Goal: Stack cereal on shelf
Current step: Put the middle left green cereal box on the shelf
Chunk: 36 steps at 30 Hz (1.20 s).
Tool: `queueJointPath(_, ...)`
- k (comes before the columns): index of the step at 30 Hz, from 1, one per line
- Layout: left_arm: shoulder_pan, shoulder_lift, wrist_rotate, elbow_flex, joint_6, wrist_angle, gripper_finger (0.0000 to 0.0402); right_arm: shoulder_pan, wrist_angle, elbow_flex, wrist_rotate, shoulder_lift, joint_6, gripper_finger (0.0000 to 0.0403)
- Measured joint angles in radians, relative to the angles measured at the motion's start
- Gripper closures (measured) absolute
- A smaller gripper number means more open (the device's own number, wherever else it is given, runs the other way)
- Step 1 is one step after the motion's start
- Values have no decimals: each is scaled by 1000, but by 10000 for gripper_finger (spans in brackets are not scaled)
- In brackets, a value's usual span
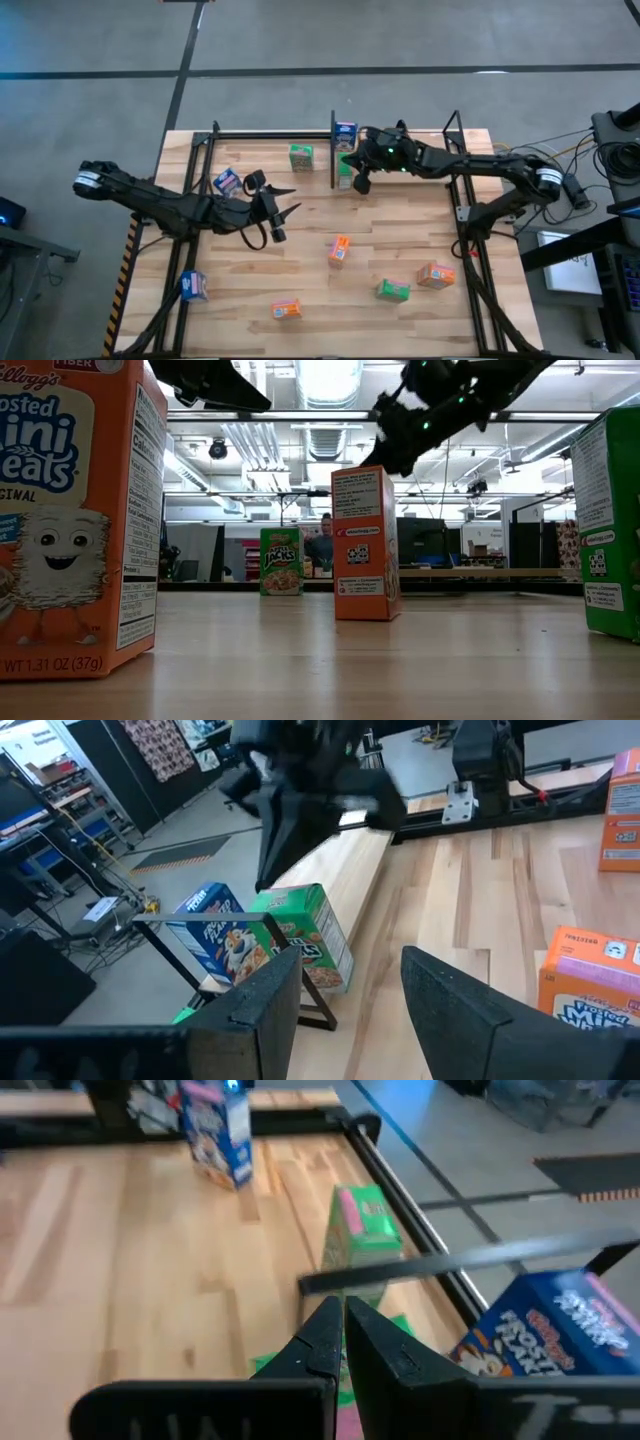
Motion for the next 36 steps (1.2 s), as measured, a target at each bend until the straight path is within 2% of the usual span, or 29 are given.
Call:
queueJointPath(5,0,-2,0,0,0,1,245,-38,-22,44,5,64,-17,394)
queueJointPath(11,0,-1,0,0,0,1,245,-50,-127,86,69,72,-32,394)
queueJointPath(21,0,-2,0,0,0,1,245,-42,-248,87,99,31,10,394)
queueJointPath(34,0,-2,0,0,-8,0,245,-27,-301,86,84,-76,16,394)
queueJointPath(36,0,-2,0,0,-8,1,245,-27,-352,104,79,-84,2,394)
